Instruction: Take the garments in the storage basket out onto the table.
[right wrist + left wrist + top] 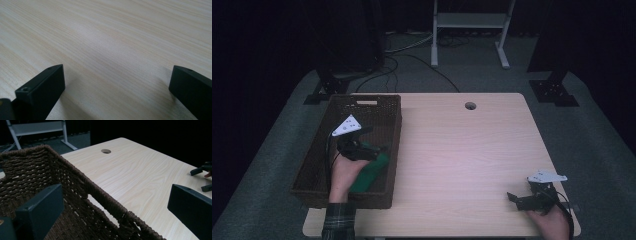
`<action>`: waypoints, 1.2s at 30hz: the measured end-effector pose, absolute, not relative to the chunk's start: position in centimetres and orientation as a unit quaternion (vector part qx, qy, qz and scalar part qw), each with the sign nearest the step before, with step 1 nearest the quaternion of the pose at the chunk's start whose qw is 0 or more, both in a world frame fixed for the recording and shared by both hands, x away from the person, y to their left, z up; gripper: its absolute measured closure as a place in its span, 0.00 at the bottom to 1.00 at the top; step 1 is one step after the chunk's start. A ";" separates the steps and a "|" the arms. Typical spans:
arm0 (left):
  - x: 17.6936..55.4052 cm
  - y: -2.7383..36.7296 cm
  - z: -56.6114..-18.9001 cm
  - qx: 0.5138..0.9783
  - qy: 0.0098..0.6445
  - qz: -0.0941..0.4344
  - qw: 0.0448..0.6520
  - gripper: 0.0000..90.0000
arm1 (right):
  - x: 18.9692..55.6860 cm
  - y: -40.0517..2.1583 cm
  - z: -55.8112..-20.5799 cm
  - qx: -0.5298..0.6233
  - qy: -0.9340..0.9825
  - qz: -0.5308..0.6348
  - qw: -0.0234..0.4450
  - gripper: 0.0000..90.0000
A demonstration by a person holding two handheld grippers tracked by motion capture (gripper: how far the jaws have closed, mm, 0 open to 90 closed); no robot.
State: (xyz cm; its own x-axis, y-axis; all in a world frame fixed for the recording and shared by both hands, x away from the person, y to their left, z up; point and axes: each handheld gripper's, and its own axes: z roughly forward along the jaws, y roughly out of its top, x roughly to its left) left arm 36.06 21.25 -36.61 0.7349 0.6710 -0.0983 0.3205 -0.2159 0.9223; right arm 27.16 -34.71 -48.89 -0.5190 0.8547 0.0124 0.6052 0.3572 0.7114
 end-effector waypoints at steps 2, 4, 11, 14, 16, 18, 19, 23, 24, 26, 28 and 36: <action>36.0 21.4 -36.6 0.763 0.326 0.166 0.533 0.00 | 27.2 -34.7 -48.9 0.455 0.803 0.339 0.184 0.00; 36.0 21.6 -36.5 0.762 0.327 0.166 0.534 0.00 | 27.2 -34.7 -48.9 0.455 0.803 0.339 0.184 0.00; 36.0 22.2 -36.6 0.761 0.332 0.170 0.531 0.00 | 27.2 -34.7 -48.9 0.455 0.803 0.339 0.184 0.00; 35.9 22.3 -36.6 0.761 0.333 0.172 0.530 0.00 | 27.2 -34.7 -48.9 0.454 0.803 0.339 0.184 0.00; 35.9 22.4 -36.6 0.760 0.333 0.172 0.531 0.00 | 27.2 -34.7 -48.9 0.455 0.803 0.339 0.184 0.00; 35.9 22.5 -36.5 0.760 0.334 0.173 0.530 0.00 | 27.2 -34.7 -48.9 0.454 0.803 0.339 0.184 0.00; 35.8 22.6 -36.5 0.760 0.334 0.173 0.529 0.00 | 27.2 -34.7 -48.9 0.454 0.803 0.339 0.184 0.00; 35.8 22.8 -36.5 0.760 0.336 0.175 0.528 0.00 | 27.2 -34.7 -48.9 0.454 0.803 0.339 0.184 0.00; 35.8 22.9 -36.5 0.760 0.336 0.175 0.528 0.00 | 27.2 -34.7 -48.9 0.454 0.803 0.339 0.184 0.00; 35.8 23.0 -36.5 0.761 0.336 0.175 0.527 0.00 | 27.2 -34.7 -48.9 0.454 0.803 0.339 0.184 0.00; 35.7 23.2 -36.5 0.762 0.337 0.175 0.525 0.00 | 27.2 -34.7 -48.9 0.454 0.803 0.339 0.184 0.00; 35.7 23.9 -36.6 0.759 0.343 0.179 0.524 0.00 | 27.2 -34.7 -48.9 0.454 0.803 0.339 0.184 0.00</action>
